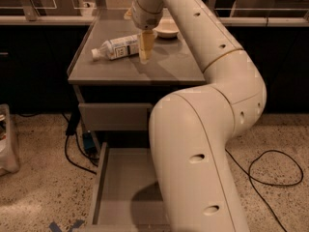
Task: Place blue plastic bottle into middle drawer
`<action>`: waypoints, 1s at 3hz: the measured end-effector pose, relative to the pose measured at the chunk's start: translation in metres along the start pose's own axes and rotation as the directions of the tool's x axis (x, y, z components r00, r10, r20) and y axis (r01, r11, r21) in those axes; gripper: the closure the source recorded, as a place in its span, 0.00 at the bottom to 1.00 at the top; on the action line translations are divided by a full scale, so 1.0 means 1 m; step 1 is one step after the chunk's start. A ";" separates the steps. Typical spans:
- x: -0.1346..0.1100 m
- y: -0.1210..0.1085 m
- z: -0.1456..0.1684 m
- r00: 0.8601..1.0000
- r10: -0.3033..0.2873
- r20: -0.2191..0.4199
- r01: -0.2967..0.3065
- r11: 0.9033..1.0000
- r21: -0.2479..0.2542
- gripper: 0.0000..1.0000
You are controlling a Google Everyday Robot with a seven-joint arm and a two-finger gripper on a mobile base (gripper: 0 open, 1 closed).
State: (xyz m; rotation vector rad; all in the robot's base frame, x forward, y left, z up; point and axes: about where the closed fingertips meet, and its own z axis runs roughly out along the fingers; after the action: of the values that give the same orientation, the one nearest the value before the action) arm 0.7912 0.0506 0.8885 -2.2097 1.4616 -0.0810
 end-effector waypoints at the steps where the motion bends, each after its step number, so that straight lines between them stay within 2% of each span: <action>1: 0.000 0.000 0.000 1.000 0.000 0.000 0.000 1.000 0.000 0.00; 2: -0.003 -0.006 0.014 0.999 -0.027 0.021 0.027 1.000 0.008 0.00; 3: -0.019 -0.014 0.044 0.995 -0.089 0.053 0.089 0.996 -0.006 0.00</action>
Offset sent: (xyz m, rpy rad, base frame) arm 0.0270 0.0130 -0.0074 0.0249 -0.0211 0.0667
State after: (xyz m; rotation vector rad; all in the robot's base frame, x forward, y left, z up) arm 0.8086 0.0881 0.8598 -2.2666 1.3374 -0.0455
